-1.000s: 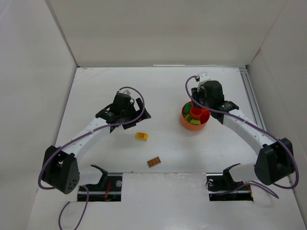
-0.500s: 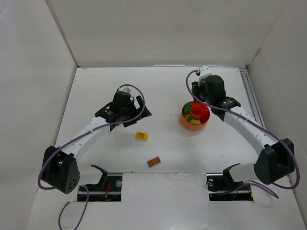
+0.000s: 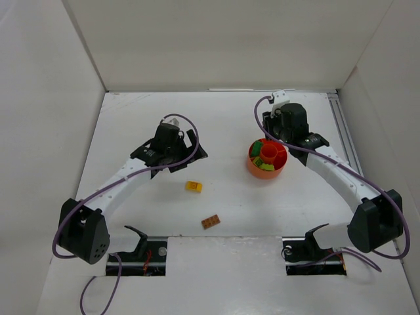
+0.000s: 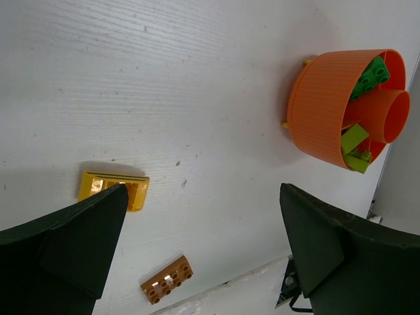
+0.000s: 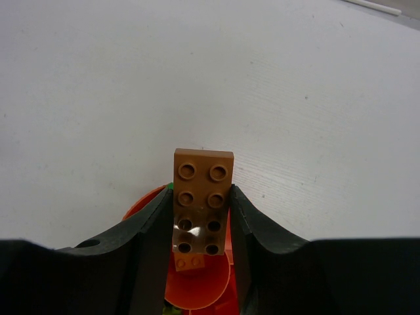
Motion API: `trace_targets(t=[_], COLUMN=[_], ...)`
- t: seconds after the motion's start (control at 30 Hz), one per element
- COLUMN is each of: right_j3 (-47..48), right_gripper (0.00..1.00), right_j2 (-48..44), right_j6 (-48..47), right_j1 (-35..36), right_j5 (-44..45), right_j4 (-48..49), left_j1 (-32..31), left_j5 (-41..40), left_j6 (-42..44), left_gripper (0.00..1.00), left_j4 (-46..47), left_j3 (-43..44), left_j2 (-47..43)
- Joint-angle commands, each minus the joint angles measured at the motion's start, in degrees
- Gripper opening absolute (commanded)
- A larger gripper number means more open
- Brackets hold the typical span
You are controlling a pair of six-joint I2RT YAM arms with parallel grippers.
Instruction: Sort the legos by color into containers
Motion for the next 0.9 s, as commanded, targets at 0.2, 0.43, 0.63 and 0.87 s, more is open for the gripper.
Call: trace_targets(t=[0.2,0.43,0.63,0.87], right_j3=[-2.11,-3.7,-6.78,-9.68], right_gripper=[0.2,0.2,0.2,0.23], right_j2=[0.49,1.63,-0.73,-2.41], right_j6=[0.92,0.92,1.54,2.06], right_j1=[0.53,0.53,0.53,0.53], right_j5=[0.09,-1.66,-2.28,-1.76], right_j4=[2.67,3.72,4.25,4.25], left_j1=[-0.14,-0.14,-0.14,-0.14], left_j5=[-0.51,-0.51,-0.51,0.01], left_j6=[1.05,1.05,1.05,1.05], left_gripper=[1.0,1.0,1.0,1.0], left_j4=[0.05,-0.48,-0.48,-0.48], left_j3=[3.39,3.39,3.39,3.39], left_j2=[0.66,1.8,1.8,2.33])
